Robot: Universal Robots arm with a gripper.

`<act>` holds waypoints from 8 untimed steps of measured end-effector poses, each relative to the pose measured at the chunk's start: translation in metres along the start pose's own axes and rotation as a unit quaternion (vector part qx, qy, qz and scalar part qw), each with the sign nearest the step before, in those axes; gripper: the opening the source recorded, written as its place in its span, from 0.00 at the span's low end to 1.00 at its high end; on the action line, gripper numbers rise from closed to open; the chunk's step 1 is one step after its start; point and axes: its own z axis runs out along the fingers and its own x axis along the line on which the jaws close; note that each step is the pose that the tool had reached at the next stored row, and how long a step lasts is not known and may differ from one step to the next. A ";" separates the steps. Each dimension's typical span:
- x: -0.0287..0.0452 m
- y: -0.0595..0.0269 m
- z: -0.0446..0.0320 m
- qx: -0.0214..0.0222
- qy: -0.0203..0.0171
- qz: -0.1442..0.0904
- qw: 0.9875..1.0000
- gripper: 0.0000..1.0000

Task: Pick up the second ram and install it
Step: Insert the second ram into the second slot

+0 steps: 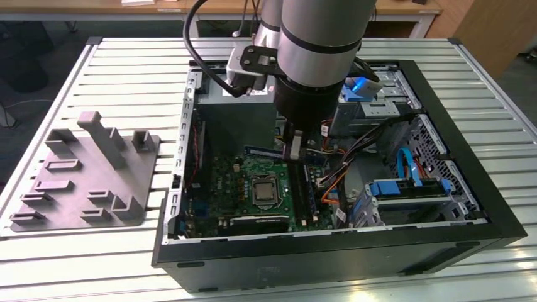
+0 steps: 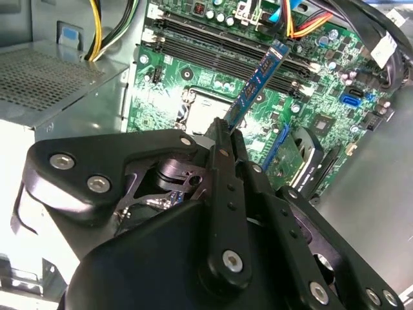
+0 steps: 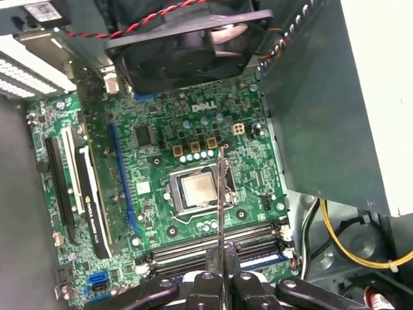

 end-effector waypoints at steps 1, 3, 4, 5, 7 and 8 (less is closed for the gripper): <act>0.0000 0.0000 0.0000 0.000 0.000 0.004 1.000 0.14; 0.0000 0.0000 0.0000 0.001 0.000 0.010 1.000 0.14; 0.0000 0.0000 0.0000 0.001 -0.001 0.013 1.000 0.14; 0.0000 0.0000 0.0000 0.001 -0.001 0.016 1.000 0.14; 0.0000 0.0000 0.0000 0.001 -0.001 0.022 1.000 0.14; 0.0000 0.0000 0.0000 0.002 -0.001 0.024 1.000 0.14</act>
